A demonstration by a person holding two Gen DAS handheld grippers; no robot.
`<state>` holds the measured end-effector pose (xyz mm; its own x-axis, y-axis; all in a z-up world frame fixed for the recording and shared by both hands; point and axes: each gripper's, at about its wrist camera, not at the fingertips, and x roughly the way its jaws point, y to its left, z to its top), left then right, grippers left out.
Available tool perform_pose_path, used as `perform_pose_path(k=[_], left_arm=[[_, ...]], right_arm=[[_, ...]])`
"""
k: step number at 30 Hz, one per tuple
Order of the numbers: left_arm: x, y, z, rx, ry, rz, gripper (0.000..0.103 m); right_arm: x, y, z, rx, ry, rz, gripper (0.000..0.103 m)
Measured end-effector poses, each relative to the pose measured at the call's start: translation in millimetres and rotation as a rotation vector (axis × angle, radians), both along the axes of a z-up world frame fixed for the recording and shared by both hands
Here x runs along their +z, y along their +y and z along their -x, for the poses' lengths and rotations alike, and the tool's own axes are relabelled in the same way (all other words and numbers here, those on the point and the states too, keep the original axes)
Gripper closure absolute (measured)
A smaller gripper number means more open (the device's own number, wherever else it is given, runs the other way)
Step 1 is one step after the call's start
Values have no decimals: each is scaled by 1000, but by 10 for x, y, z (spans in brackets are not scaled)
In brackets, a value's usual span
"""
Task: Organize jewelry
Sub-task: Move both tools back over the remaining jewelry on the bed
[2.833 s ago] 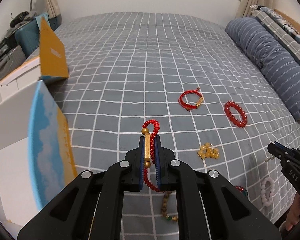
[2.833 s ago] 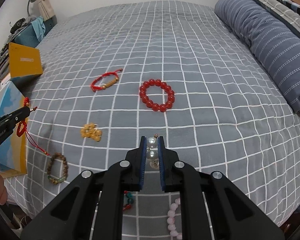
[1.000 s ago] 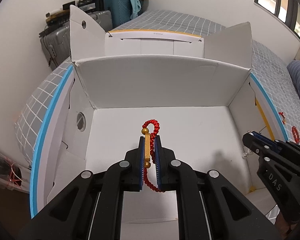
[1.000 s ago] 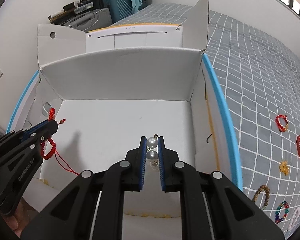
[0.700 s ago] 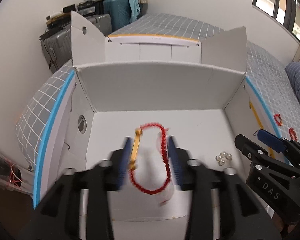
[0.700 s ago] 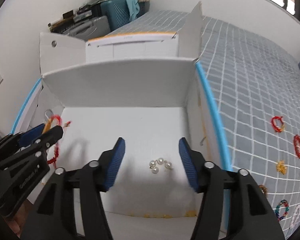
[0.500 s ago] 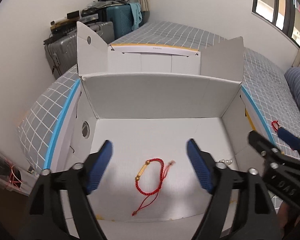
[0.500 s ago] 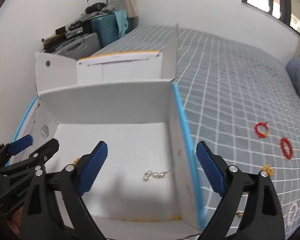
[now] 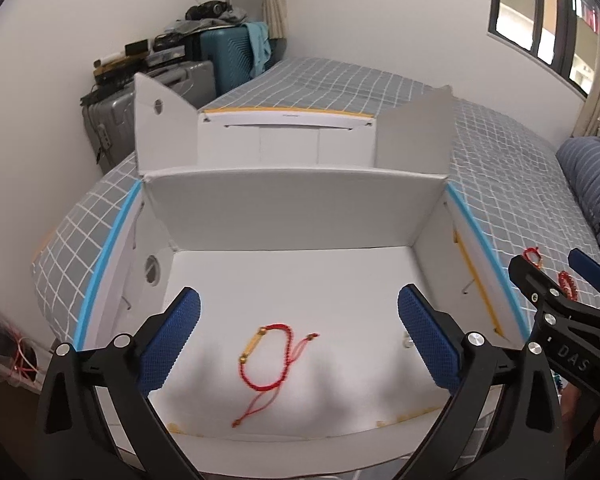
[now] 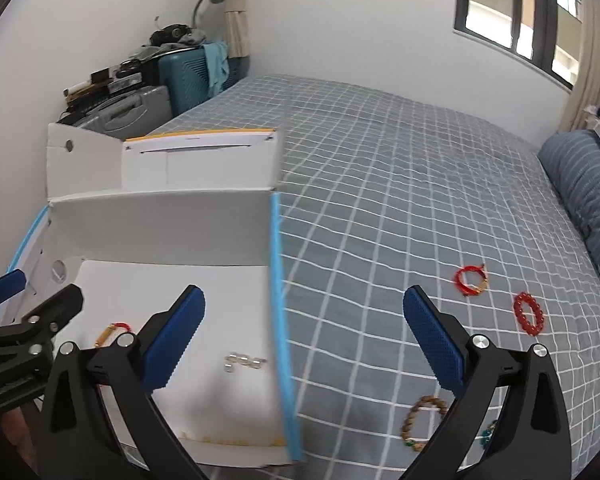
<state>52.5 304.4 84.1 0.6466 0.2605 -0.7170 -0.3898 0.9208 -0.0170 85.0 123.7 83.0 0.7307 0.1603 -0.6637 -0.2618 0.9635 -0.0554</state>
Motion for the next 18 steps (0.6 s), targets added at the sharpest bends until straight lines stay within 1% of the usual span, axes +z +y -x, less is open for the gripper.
perform_pose_path(k=[5,8,11,18], left_arm=[[9,-291,-122,-47,11,-20,6],[33,-493,-213,-76,14,-11,6],[101,-763,-314,-109,0,1,6],[181,-1382,-518,-201,0,0,6]], right_arm=[[5,-380,-80,-43,8,-6,8],[35,-626,-105,-76,14,-16,8],[84,-913,-111,-111,14,-10,8],[215,-1618,-84,-190,21,-18,8]])
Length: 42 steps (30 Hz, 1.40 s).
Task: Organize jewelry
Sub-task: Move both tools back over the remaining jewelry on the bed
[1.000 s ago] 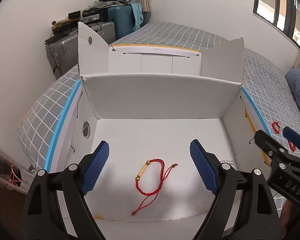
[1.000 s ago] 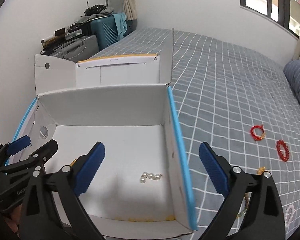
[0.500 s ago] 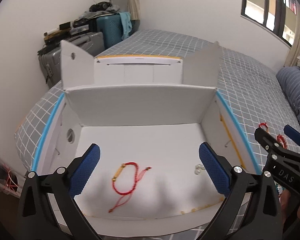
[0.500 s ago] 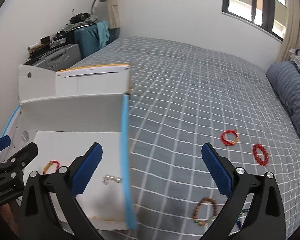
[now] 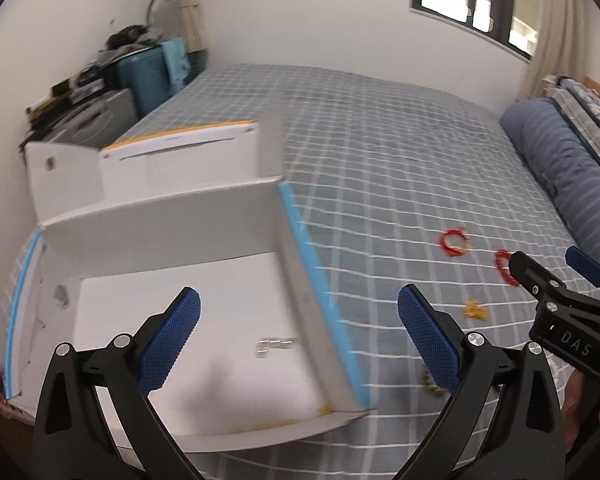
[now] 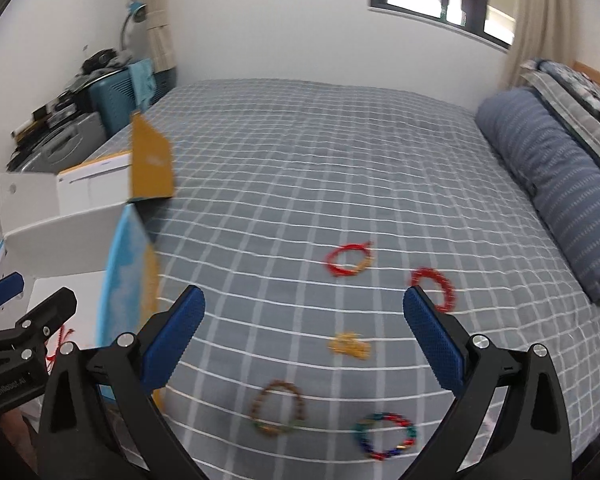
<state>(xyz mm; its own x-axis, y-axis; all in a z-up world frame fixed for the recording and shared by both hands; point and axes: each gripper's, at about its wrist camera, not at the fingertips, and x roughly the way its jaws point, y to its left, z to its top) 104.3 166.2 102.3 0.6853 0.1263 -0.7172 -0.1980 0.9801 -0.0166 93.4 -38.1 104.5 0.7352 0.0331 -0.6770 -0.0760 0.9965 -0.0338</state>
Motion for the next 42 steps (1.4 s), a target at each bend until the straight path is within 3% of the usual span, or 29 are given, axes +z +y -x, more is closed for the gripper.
perform_pose_path(k=[8,18,22,35,42], left_arm=[[-118,-717,-259,-102,6,50,6],[-721,-1456,-763,-217,114,68,6],[-888,-1587,-956,-213,166,74,6],[-1372,-1842,-1242,-259,224,55,6],[-1551,-1955,-1290,-290,260,60,6]], right_arm=[[-21,-815,-2,-109,21,11,8],[-469,-1687,-303,-203,101,-46,8],[-656,-1789,-521,-194,131,-27,8],[-1200,-1965,-1137,-192,217,-37,8],[-1356,-2008,-1298,-201,264,-40,32]])
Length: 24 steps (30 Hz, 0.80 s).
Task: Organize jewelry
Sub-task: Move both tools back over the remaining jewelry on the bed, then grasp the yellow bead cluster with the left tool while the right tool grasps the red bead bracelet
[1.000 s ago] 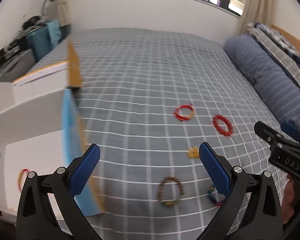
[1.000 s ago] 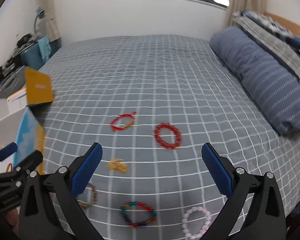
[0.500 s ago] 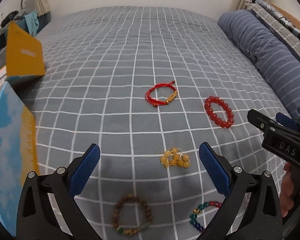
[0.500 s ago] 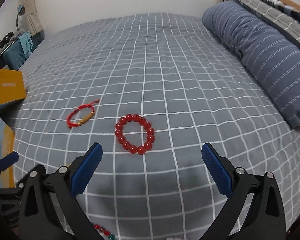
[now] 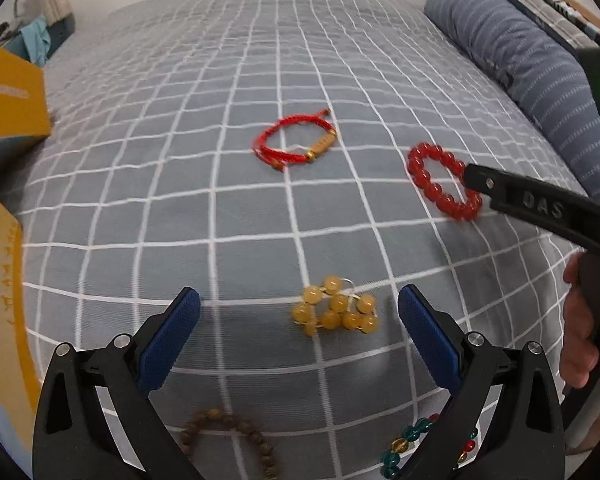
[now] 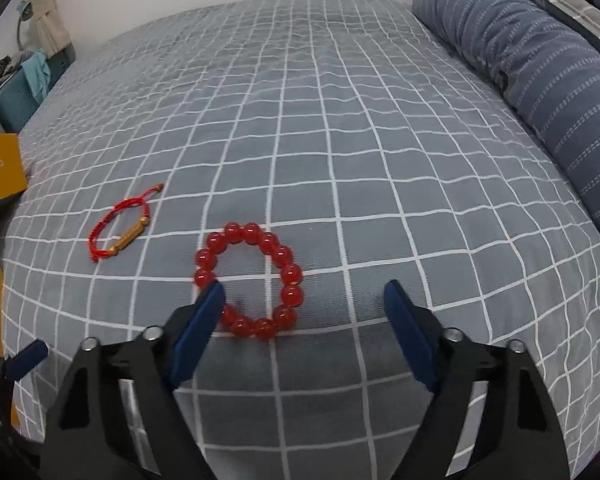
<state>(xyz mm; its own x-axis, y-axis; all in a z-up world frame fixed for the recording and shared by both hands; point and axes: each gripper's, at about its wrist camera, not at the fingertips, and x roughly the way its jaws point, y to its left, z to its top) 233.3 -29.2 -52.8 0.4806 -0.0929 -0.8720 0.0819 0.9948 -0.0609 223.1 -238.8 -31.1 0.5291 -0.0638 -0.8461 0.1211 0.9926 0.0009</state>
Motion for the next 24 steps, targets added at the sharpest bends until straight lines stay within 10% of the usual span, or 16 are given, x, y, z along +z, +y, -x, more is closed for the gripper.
perform_pose_path(k=[10,24], left_arm=[[-80,-45,-31,2,11,2,12],[-17,100,-37,43,25,0,87]], right_arm=[[-152,-43,-112,-11,52,-38,58],[-144,-44,-91,3,49,-77,88]])
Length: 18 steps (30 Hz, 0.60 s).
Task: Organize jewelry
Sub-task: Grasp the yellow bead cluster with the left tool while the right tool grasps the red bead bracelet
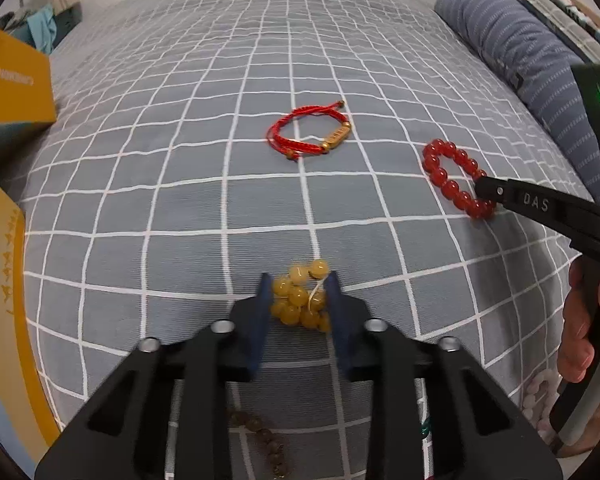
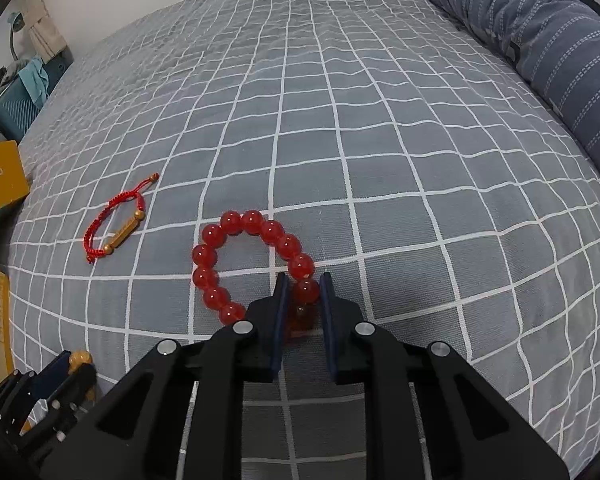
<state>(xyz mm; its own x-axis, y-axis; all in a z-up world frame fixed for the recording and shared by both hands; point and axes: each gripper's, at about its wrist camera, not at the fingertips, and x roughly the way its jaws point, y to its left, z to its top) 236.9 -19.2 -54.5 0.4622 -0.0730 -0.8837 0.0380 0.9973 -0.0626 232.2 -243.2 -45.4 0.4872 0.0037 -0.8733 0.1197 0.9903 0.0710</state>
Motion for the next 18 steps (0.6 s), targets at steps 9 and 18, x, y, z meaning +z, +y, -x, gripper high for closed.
perform_pose_path(k=[9,18], left_arm=[[68,69,-1,2,-12,32,93],[227,111,76,1,-52,37,93]], right_arm=[[69,-28,34,-3,-21,-11,90],[160,-14,95,-2,-50,-15,90]])
